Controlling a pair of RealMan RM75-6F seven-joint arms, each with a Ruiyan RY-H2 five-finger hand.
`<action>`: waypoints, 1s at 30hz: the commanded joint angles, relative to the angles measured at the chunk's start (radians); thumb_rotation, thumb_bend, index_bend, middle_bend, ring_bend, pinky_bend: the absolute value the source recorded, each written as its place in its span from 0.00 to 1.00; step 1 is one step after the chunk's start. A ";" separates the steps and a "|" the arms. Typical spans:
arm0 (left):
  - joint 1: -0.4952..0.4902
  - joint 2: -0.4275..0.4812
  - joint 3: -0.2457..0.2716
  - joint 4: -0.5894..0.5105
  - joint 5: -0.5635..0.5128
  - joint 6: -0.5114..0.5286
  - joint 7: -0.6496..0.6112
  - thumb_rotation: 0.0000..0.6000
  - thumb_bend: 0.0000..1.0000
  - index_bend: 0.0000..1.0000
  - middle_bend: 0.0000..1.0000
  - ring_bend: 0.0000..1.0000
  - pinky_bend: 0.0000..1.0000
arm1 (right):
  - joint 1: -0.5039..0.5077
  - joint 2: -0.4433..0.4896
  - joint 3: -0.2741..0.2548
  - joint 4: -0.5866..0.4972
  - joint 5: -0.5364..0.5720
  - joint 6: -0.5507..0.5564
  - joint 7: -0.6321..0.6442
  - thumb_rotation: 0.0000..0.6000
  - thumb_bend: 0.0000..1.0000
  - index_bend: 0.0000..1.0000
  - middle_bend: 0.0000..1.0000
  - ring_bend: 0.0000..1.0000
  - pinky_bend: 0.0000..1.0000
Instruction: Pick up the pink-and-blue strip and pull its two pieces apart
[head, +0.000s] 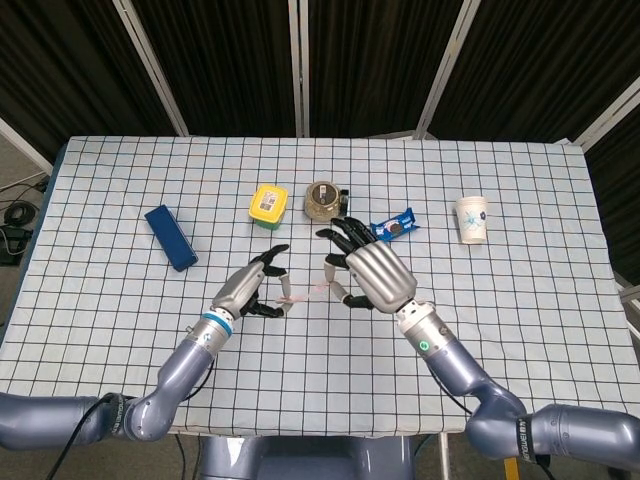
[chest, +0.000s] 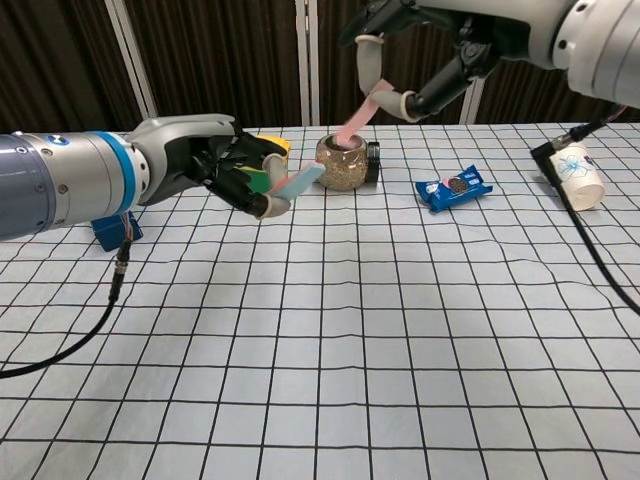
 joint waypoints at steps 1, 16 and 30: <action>0.011 0.012 0.007 0.012 0.003 -0.011 -0.012 1.00 0.45 0.73 0.00 0.00 0.00 | -0.022 0.027 -0.009 0.016 -0.027 0.010 0.035 1.00 0.41 0.70 0.15 0.00 0.00; 0.138 0.125 0.124 0.132 0.224 -0.037 -0.086 1.00 0.45 0.71 0.00 0.00 0.00 | -0.119 0.034 -0.116 0.236 -0.102 -0.008 0.198 1.00 0.41 0.70 0.15 0.00 0.00; 0.188 0.124 0.134 0.170 0.328 -0.004 -0.128 1.00 0.00 0.00 0.00 0.00 0.00 | -0.147 0.012 -0.158 0.252 -0.090 -0.067 0.233 1.00 0.00 0.00 0.00 0.00 0.00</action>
